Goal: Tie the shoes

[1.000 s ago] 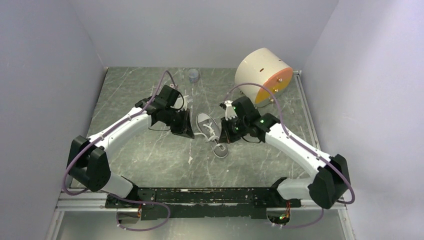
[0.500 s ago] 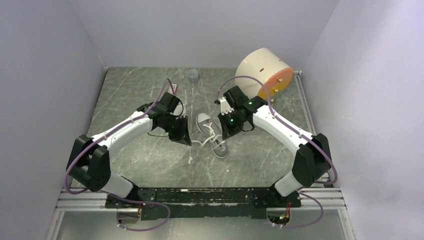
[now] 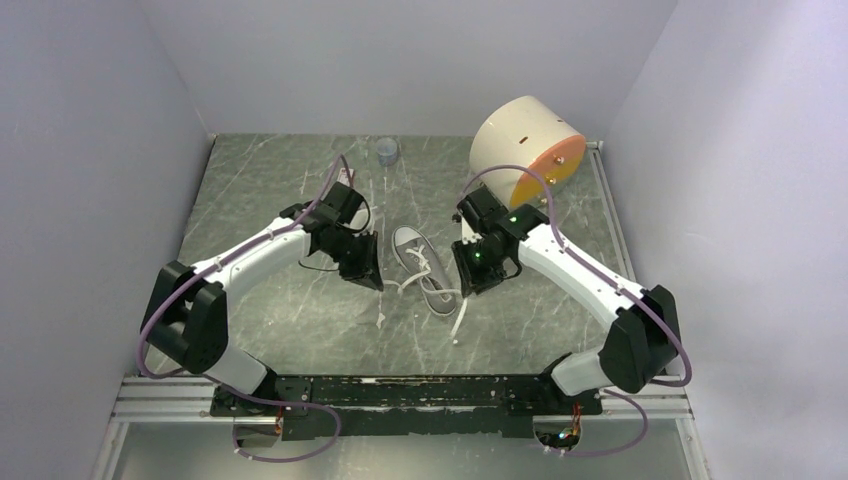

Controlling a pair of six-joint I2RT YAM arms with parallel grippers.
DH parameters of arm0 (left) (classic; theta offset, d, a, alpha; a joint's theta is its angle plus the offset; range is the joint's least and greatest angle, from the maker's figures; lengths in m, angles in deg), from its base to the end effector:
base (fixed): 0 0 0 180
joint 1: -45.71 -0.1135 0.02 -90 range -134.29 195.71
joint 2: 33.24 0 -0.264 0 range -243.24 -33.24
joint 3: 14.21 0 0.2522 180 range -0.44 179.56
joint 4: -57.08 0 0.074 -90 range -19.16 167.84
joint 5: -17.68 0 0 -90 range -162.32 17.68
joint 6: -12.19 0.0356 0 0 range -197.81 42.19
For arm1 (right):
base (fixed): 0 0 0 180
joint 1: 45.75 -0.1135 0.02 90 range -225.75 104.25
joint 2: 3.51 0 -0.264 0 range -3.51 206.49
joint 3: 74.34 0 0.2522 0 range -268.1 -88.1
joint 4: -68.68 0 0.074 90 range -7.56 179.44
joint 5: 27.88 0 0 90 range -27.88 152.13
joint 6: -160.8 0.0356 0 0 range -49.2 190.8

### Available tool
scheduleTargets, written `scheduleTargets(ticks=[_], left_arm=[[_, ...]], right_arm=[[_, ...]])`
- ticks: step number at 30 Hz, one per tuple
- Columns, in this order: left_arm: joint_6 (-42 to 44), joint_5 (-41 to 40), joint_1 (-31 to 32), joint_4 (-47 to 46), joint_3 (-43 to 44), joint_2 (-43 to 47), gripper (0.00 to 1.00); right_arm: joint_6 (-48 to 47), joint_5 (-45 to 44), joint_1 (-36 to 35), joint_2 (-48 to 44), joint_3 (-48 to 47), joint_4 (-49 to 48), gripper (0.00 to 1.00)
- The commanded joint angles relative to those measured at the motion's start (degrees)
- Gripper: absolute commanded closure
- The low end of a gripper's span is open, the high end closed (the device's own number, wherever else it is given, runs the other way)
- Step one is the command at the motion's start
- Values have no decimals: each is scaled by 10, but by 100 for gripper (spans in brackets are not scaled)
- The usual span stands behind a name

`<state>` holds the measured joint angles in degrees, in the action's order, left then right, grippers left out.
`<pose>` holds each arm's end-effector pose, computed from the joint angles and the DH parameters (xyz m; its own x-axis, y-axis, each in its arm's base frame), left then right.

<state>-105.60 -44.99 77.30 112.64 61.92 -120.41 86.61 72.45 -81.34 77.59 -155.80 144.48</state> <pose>0.2440 -0.1692 0.2319 -0.9810 0.1170 -0.1549 0.1846 0.8091 -0.5579 0.2067 0.1558 0.2704 -0.9233 -0.3312 -0.1946 -0.3717 0.8980 0.2355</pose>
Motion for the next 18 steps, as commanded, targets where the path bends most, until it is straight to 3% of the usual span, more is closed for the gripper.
scheduleTargets(ticks=[1, 3, 8, 11, 18], left_arm=[[3, 23, -4, -11, 10, -8, 95], [2, 31, -4, -11, 15, -8, 95], [1, 15, -4, -16, 14, 13, 95], [-14, 29, -4, -36, -8, 22, 95], [8, 30, -4, -20, -21, 37, 95]], right_arm=[[35, -110, 2, -15, 48, -163, 48], [59, -83, 2, -34, 74, -166, 38], [132, 32, 2, -160, 235, -219, 30], [158, 56, 0, -191, 298, -276, 31], [220, -41, -54, -139, 306, -318, 45]])
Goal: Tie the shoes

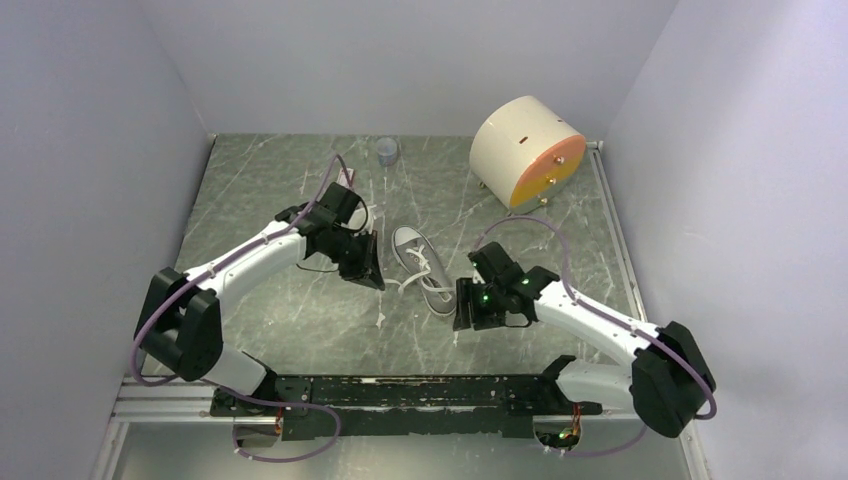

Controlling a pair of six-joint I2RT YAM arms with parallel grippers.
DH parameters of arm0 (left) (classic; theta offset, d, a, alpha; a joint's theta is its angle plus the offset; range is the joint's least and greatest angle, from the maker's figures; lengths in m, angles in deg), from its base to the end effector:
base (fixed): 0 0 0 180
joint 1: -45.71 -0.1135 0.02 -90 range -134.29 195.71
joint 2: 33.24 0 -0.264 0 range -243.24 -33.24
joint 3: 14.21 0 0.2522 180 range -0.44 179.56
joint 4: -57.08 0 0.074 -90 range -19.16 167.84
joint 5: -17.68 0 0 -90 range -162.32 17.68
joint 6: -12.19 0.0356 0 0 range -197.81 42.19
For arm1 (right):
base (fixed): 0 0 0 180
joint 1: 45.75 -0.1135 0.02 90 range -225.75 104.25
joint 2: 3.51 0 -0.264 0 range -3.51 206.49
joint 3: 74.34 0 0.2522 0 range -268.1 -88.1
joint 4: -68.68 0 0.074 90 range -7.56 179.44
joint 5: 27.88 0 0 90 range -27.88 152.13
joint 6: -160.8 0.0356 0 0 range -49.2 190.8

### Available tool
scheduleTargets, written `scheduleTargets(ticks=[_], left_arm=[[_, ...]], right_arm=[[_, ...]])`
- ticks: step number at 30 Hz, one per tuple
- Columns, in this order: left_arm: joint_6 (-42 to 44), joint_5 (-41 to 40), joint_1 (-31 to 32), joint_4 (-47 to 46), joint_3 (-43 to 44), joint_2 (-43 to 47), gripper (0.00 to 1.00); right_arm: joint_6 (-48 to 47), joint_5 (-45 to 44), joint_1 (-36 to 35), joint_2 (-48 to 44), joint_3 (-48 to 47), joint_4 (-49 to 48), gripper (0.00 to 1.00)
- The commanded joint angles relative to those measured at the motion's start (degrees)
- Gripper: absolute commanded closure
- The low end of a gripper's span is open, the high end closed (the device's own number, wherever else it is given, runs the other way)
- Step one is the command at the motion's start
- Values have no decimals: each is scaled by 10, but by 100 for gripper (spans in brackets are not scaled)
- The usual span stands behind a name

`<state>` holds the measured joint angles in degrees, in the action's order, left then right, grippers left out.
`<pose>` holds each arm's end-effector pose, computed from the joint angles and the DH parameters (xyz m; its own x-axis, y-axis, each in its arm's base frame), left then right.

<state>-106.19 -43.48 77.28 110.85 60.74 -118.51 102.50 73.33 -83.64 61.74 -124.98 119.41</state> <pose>0.2401 -0.1677 0.2368 -0.9776 0.1120 -0.1782 0.1972 0.7834 -0.5894 0.1528 0.1277 0.1906 -0.9604 -0.0943 -0.2621 -0.1901 0.9095 0.3696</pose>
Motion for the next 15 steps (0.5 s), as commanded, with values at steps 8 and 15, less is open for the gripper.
scheduleTargets(ticks=[8, 15], left_arm=[[-3, 22, -4, -21, -12, 33, 95], [11, 12, -4, 2, 12, 30, 95]], right_arm=[[125, -201, -101, 45, 34, -103, 46], [133, -230, -120, 62, 73, -150, 55]])
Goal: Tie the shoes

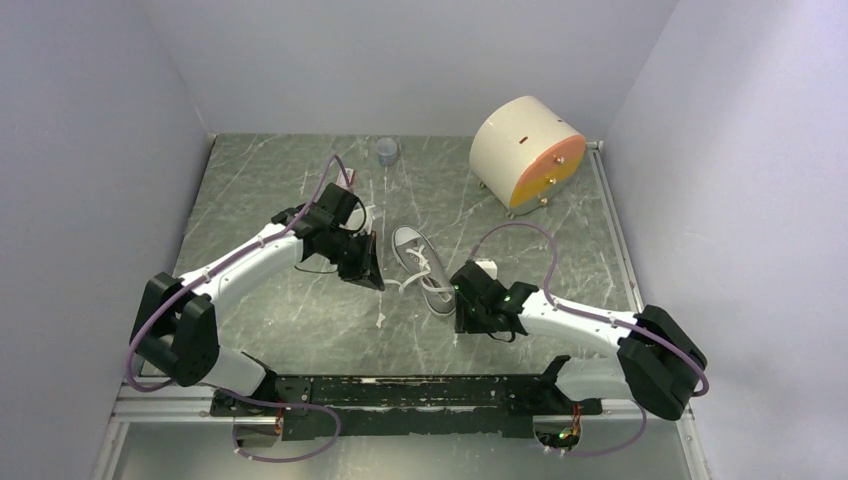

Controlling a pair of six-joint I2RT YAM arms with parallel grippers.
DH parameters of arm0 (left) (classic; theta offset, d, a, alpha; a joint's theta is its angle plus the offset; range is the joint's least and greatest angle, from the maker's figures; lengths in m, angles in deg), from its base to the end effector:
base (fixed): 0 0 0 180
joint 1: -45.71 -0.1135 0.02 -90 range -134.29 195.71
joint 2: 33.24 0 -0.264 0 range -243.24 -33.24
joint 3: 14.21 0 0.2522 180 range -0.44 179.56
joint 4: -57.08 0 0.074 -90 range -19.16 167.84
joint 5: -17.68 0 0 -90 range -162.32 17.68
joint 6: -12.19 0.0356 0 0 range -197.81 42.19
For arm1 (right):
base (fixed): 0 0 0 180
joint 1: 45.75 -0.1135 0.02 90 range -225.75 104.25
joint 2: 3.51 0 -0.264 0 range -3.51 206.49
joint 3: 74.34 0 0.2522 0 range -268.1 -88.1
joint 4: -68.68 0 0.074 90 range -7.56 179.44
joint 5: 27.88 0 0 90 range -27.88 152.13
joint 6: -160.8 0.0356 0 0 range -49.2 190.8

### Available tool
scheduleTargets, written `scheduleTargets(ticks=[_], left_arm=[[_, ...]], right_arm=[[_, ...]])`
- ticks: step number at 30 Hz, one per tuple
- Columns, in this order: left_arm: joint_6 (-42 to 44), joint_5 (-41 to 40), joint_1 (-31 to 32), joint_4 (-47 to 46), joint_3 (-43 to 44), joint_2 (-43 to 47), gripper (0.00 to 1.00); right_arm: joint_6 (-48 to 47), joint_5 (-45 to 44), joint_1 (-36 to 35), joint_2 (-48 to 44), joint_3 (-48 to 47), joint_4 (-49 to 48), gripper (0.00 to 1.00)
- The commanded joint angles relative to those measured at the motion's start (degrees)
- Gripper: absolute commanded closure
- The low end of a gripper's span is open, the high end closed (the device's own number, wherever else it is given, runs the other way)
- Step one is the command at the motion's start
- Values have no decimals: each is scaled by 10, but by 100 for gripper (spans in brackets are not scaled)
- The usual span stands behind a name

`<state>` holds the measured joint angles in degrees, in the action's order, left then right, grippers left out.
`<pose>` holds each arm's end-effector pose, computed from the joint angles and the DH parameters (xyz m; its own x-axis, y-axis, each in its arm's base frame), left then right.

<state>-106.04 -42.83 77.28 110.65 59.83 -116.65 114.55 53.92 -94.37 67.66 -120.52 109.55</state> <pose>0.2348 -0.1648 0.2412 -0.9743 0.1154 -0.1935 0.2107 0.7706 -0.6014 0.1413 0.1528 0.1571 -0.9227 -0.0119 -0.3854 -0.0915 0.9777 0.1888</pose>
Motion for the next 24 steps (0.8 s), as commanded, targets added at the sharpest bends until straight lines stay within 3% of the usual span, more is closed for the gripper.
scheduleTargets(ticks=[1, 10, 11, 13, 18, 21, 24], left_arm=[[12, 4, -4, 6, 21, 12, 95], [15, 5, -4, 9, 7, 15, 95], [15, 5, -4, 9, 8, 15, 95], [16, 1, -4, 10, 10, 13, 95], [30, -23, -4, 29, 14, 8, 95], [24, -26, -4, 24, -8, 14, 95], [7, -25, -4, 2, -39, 17, 95]], right_arm=[[11, -40, -15, 3, 29, -56, 55], [35, -100, -39, 49, -14, 3, 54], [39, -112, -43, 60, -14, 14, 65], [53, -139, -50, 68, -16, 36, 100], [49, -179, -54, -40, -53, 78, 100], [-22, -170, -53, -130, -58, 49, 100], [-96, -107, -53, -187, -69, 13, 100]])
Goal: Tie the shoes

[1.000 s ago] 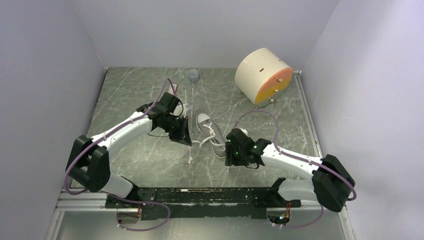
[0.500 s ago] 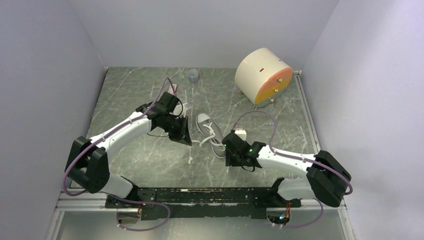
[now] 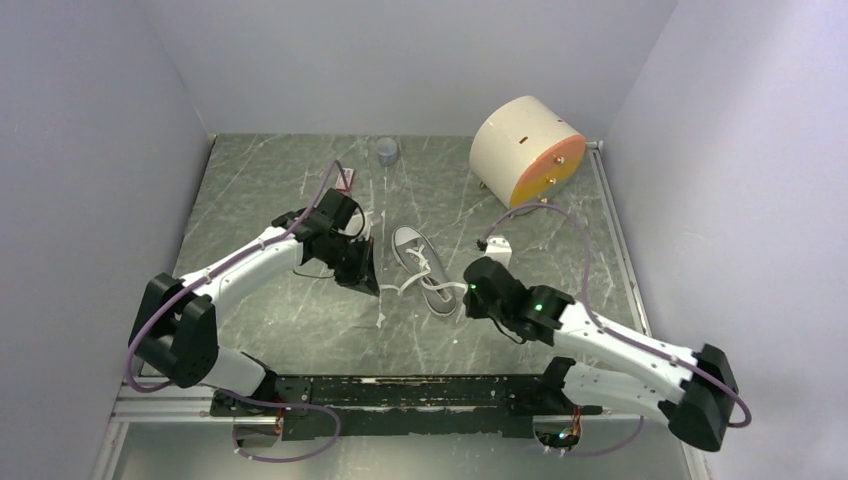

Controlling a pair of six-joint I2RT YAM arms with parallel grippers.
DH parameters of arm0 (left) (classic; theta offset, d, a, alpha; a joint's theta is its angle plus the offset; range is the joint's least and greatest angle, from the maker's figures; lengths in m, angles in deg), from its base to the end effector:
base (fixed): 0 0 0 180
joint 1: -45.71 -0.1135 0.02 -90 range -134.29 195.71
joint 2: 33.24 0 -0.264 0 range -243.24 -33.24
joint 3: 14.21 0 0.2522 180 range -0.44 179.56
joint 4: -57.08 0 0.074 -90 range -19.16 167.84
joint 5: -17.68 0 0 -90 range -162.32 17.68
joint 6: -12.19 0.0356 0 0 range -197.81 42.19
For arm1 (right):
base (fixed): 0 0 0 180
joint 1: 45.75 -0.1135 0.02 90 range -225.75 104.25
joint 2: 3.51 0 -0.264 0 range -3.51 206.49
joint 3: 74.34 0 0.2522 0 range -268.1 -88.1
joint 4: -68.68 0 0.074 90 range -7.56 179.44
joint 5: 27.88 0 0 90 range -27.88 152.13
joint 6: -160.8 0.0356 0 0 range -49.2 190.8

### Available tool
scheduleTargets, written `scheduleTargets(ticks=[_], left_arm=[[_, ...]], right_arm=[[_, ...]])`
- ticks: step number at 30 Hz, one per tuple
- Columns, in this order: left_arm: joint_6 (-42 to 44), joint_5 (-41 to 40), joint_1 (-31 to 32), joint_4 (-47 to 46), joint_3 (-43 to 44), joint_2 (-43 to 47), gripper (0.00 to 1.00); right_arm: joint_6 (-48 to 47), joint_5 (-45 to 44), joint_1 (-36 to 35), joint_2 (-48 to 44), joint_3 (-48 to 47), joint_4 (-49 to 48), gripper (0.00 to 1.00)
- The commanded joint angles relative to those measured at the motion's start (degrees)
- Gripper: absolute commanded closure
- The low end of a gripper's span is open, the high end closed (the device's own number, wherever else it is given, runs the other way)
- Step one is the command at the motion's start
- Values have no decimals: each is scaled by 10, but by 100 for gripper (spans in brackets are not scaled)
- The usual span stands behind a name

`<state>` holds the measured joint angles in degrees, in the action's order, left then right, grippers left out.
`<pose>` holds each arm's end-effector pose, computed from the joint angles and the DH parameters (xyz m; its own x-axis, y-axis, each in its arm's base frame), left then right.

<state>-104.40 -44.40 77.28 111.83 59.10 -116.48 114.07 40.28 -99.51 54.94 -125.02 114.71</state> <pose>0.2319 -0.1621 0.2368 -0.9721 0.1331 -0.1930 0.2215 0.7913 -0.5699 0.1259 0.1494 0.2180 -0.7715 0.0237 -0.6358 -0.1236 0.9747 0.1862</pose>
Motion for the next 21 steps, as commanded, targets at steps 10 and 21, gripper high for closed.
scheduleTargets(ticks=[10, 21], left_arm=[[-72, -126, 2, -18, -63, 47, 10], [87, -161, 136, -424, -171, 77, 11]], right_arm=[[-253, 160, -1, -60, -136, -42, 100], [-271, 140, 32, -43, -148, -56, 100]])
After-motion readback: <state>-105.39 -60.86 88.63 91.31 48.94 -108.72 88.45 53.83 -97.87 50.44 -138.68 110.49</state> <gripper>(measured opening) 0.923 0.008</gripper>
